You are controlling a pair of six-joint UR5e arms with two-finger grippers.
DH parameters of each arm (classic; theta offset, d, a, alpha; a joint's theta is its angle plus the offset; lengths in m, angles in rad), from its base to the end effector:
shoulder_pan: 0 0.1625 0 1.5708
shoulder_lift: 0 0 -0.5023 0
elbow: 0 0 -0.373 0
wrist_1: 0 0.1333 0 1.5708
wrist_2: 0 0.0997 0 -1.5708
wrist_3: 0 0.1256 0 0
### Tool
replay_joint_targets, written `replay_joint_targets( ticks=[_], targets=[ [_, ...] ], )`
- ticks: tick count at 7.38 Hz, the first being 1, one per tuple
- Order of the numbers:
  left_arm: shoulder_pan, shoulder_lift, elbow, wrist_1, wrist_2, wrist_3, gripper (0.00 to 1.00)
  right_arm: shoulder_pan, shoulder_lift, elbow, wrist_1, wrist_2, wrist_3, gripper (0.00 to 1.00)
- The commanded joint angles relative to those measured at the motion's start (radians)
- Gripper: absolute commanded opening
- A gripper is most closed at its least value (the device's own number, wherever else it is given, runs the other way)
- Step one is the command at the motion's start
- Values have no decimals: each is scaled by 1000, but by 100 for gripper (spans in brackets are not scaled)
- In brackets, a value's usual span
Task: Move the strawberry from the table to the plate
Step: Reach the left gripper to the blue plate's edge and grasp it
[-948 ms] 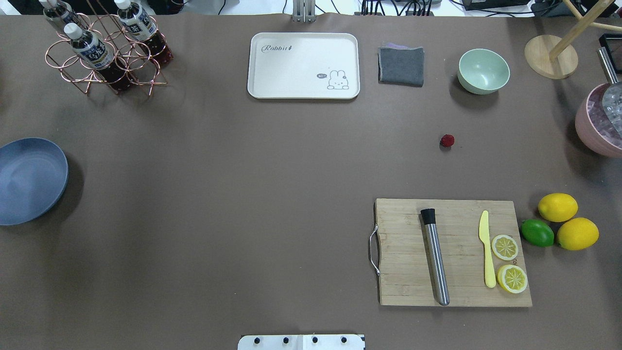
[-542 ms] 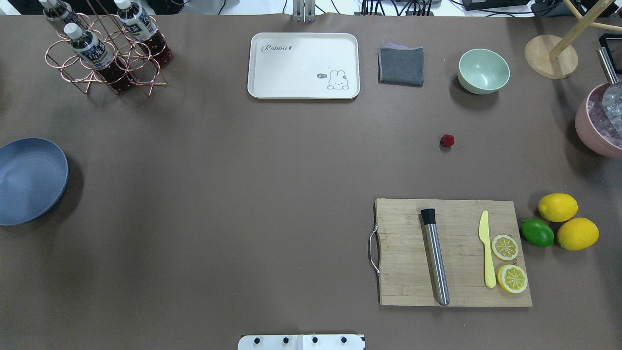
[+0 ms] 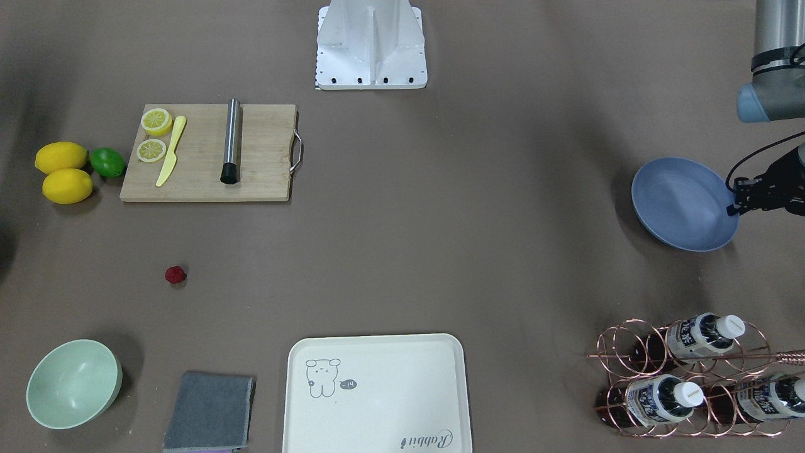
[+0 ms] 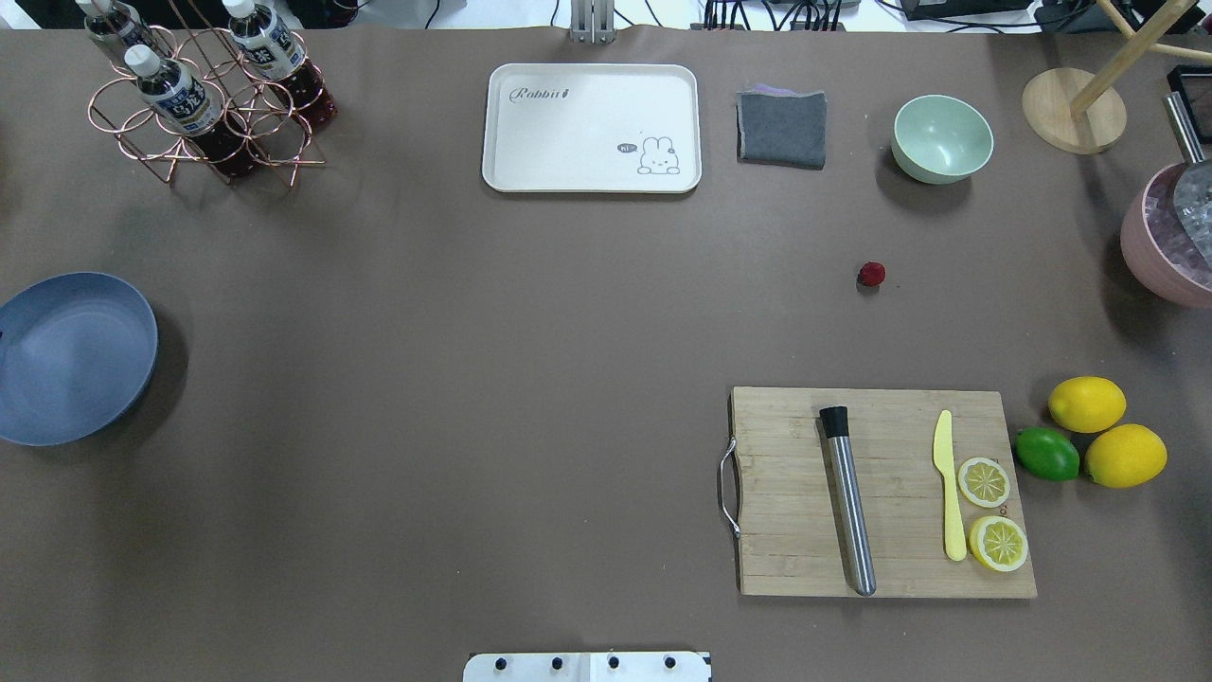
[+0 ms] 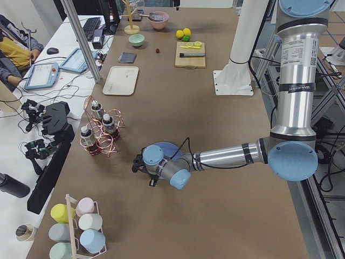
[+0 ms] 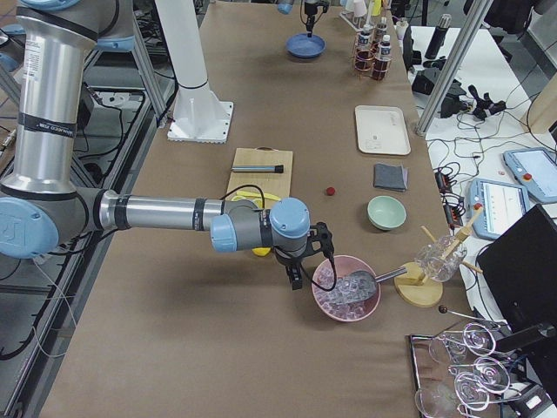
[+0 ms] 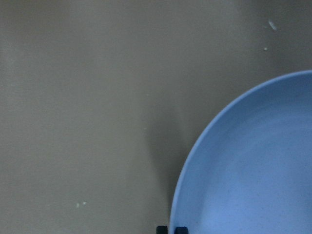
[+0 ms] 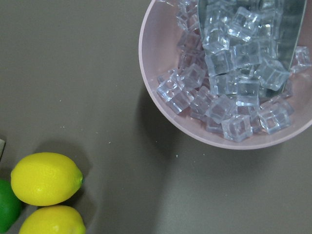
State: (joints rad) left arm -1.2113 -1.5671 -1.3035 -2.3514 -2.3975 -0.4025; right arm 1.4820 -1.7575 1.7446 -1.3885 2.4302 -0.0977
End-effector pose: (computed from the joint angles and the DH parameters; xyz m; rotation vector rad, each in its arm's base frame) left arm 0.1327 -0.4694 0.7903 0.1449 0.9282 0.1708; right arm 0.0033 -0.3937 0.7249 0.1631 -0.8587 -0.2473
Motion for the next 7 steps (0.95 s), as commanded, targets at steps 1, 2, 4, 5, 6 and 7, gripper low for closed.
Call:
replay_joint_targets(
  ticks=[1,2,4,5,6,7],
  targets=[
    [-4,-33,-136,26,-93,-216,0,-14,48,-4,-4,0,29,99],
    [3,-53,-213,35,-94,-351,0,-53,94,-4,-1,-2,143,99],
    [126,-94,-354,38,-15,-602,0,-182,209,-10,0,-45,350,99],
    [263,-146,-406,62,104,-760,0,-257,261,-10,0,-106,434,99],
    [382,-225,-443,152,212,-857,0,-329,310,-11,0,-159,545,99],
    [424,-311,-482,284,294,-868,0,-397,363,-14,8,-204,655,99]
  ],
)
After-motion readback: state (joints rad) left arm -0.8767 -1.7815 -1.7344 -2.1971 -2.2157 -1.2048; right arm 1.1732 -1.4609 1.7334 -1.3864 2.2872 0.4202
